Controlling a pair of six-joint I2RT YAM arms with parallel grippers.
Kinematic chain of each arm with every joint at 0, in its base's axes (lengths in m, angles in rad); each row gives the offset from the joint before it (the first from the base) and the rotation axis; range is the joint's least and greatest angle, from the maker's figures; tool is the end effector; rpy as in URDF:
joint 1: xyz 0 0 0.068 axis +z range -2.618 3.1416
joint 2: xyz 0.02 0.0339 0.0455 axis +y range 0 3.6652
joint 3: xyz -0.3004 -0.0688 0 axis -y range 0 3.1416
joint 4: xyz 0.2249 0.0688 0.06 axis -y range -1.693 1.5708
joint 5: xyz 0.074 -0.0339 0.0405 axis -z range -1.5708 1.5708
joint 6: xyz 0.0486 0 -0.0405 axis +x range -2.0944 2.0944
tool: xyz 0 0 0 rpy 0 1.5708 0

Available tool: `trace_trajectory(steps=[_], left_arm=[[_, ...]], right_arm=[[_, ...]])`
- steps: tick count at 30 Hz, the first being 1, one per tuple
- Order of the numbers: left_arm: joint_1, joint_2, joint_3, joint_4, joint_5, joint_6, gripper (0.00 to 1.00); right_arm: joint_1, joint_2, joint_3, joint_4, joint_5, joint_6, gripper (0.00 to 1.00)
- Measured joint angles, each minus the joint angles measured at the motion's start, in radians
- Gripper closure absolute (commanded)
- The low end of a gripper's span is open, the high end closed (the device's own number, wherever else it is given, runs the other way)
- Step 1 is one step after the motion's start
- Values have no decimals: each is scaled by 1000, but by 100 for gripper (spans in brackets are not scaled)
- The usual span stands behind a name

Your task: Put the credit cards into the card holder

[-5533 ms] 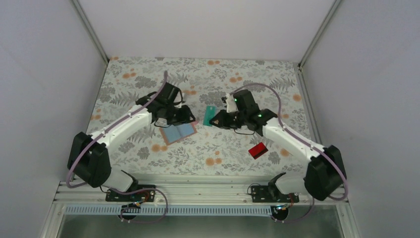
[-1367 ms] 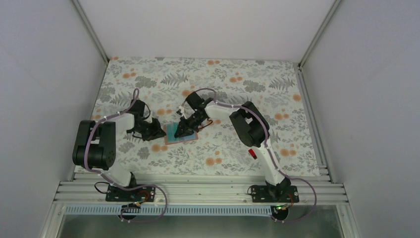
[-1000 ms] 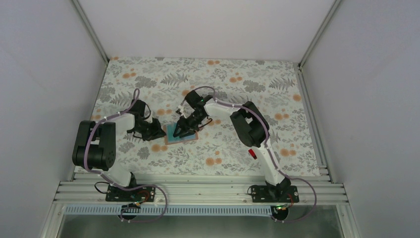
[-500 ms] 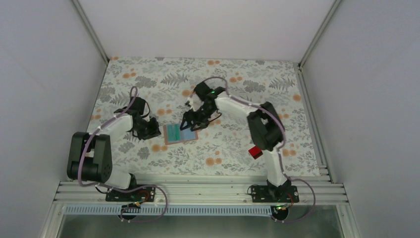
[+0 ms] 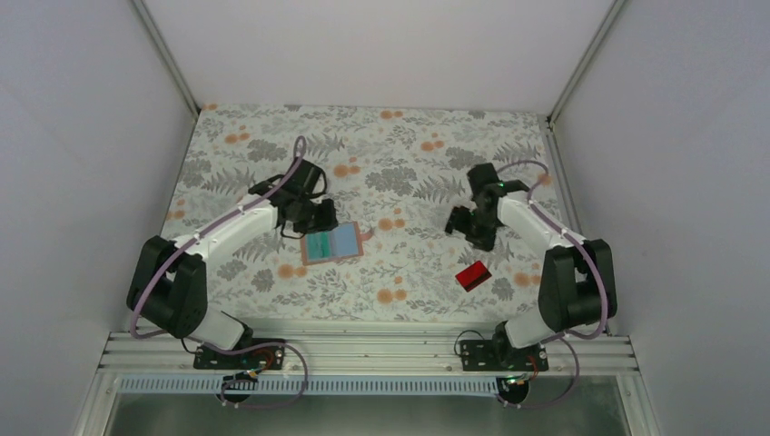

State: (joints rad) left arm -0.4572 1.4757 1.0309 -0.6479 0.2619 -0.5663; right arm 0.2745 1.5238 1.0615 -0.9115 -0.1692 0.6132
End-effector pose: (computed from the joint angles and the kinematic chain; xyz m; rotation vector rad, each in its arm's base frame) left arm 0.2421 -0.1331 0.2626 -0.0625 2.7797 -0.6508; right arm 0.2459 0.0778 0.2474 0.4833 2.9765 0.3589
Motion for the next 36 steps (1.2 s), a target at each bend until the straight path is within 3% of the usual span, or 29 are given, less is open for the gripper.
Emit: trace_trajectory(steps=[8,14,18,28,36], left_arm=[[-114,17,-8,11,-21,-76,85],[-140,17,-13,9,-32,-104,85],[-141,15,-14,3,-45,-112,85],[-144,-33,-70,10,-63,-153,85],[-174,-51,-97,18,-79,-186,85]], right_arm=[[-211,-5,-126,52,122,74,40],[-245,66,-149,140,134,76,47],[-245,45,-230,182,105,85,58],[-132,-133,-415,230,-69,192,71],[51,-198,-534,282,-311,324,74]])
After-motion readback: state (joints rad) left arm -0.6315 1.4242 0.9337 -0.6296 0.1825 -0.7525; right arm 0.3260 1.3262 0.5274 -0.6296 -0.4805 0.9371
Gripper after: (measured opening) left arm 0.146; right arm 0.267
